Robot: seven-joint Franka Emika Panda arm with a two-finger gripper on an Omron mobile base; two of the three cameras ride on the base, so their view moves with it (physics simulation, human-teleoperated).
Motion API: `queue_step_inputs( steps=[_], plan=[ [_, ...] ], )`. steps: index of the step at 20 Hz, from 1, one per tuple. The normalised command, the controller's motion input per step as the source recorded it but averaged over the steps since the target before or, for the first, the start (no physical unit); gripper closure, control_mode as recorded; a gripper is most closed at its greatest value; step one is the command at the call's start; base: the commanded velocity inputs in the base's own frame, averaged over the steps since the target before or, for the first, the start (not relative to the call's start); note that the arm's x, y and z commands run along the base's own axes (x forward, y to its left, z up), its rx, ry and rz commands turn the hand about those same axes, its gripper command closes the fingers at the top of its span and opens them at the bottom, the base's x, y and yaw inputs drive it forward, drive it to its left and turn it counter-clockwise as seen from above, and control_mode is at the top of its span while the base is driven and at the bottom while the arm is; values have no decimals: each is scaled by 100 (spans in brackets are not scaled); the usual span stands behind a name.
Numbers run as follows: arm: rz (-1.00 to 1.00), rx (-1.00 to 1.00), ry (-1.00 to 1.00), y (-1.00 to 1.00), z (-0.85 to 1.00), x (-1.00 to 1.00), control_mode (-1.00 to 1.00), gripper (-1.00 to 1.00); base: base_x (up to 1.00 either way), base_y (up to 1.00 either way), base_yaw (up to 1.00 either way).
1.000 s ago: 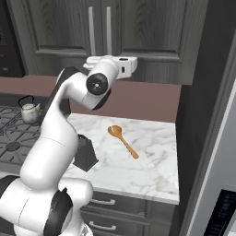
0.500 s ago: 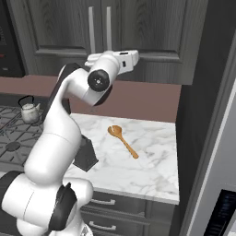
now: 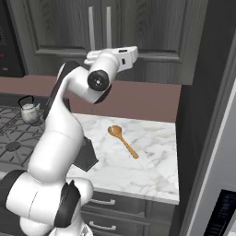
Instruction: Pick the pan from the cabinet and place it on the stove. Then turn on the stove burner for the pan.
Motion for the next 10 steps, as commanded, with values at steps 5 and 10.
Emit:
queue_step_inputs(
  steps=[5, 10],
  plan=[
    [0, 0, -14, 0, 0, 10, -100, -100, 0, 0, 0],
    [0, 0, -8, 0, 0, 3, -100, -100, 0, 0, 0]
  ],
)
